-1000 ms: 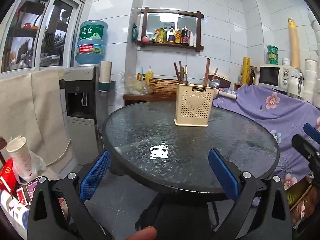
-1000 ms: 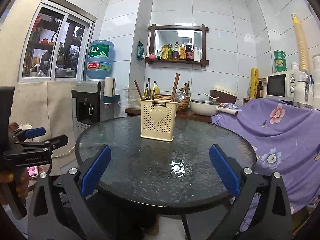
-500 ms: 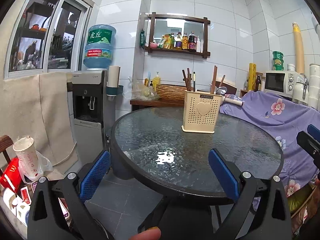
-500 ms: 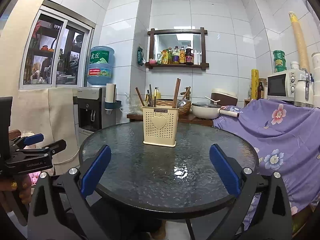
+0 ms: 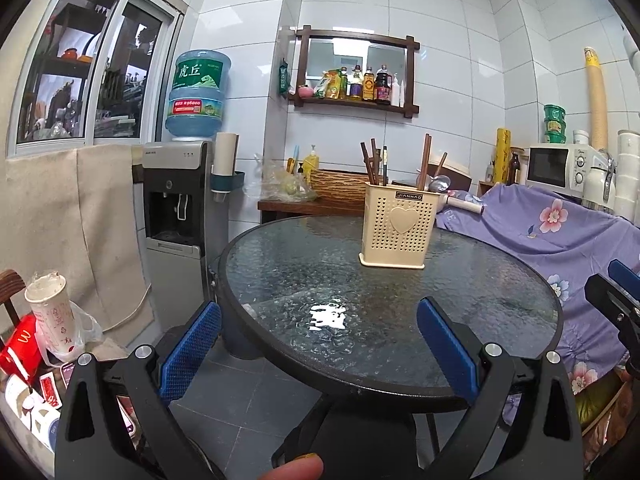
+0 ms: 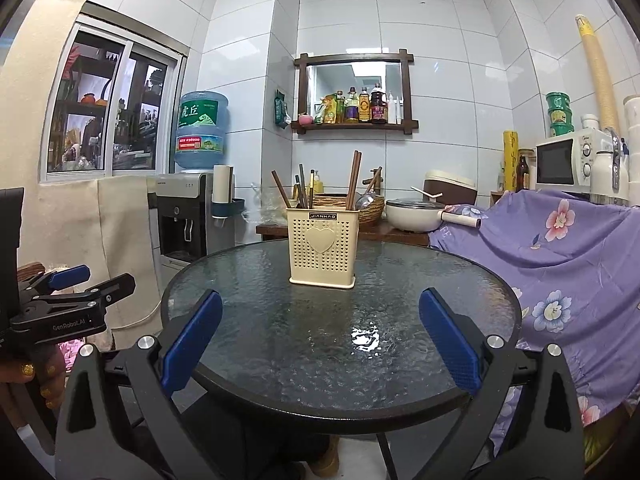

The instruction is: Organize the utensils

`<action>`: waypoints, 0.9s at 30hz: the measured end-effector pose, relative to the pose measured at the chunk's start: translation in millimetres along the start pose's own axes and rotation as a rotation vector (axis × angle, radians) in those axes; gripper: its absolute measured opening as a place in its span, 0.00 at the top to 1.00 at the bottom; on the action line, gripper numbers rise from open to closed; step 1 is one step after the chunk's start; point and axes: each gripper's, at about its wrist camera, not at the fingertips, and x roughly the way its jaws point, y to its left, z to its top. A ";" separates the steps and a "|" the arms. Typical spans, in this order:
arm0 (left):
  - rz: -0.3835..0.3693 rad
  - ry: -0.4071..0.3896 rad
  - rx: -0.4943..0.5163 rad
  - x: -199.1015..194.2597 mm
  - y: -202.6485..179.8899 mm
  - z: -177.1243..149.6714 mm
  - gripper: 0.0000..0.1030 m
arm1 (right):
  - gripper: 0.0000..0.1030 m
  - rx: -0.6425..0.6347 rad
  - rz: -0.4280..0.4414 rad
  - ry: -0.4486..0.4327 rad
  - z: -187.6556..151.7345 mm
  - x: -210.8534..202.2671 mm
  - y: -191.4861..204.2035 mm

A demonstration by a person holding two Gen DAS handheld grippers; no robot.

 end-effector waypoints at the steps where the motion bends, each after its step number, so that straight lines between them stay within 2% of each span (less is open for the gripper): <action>1: 0.000 -0.001 0.000 0.0 0.0 0.1 0.06 | 0.06 0.000 0.000 0.000 0.0 0.1 0.1; 27: 0.023 0.016 0.022 2.5 -6.4 0.6 0.06 | 0.06 0.008 0.009 0.012 0.1 2.0 0.5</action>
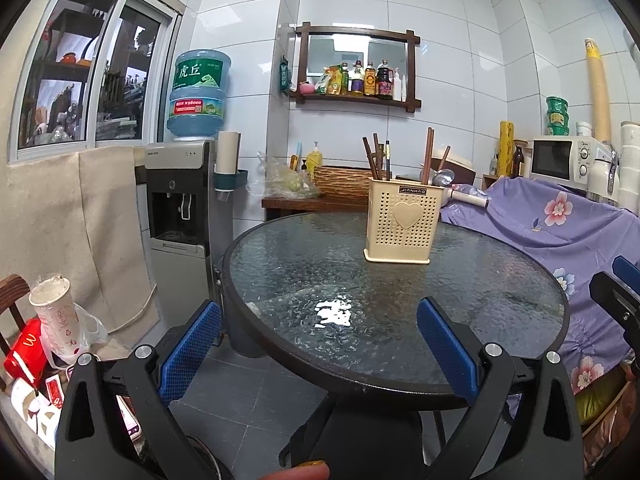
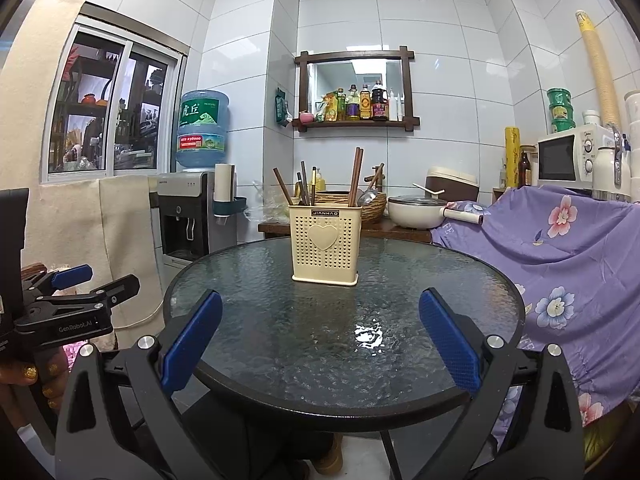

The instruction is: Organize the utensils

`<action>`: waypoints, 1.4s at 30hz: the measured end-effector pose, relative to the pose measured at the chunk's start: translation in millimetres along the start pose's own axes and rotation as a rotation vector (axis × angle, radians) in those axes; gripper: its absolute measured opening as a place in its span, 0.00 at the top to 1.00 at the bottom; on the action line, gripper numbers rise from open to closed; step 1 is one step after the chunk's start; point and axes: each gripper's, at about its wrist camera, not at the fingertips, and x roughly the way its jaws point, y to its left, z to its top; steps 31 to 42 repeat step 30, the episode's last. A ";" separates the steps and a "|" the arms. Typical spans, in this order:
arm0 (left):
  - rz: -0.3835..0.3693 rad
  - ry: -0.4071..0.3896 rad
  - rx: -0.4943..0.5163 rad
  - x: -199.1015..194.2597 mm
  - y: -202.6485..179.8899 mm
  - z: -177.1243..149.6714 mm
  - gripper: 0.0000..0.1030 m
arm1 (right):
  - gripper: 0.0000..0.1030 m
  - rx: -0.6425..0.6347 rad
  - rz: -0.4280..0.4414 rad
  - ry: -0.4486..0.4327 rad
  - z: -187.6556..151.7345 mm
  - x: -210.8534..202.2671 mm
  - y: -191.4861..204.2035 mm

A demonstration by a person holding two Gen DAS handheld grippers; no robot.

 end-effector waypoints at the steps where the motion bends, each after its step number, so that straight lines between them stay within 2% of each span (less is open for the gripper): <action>1: -0.002 0.001 0.000 0.2 0.1 -0.1 0.06 | 0.06 0.001 0.001 0.001 -0.5 0.6 -1.0; 42: 0.004 0.023 0.011 4.2 -4.1 -1.4 0.06 | 0.06 0.005 0.002 0.019 -5.1 4.6 -1.9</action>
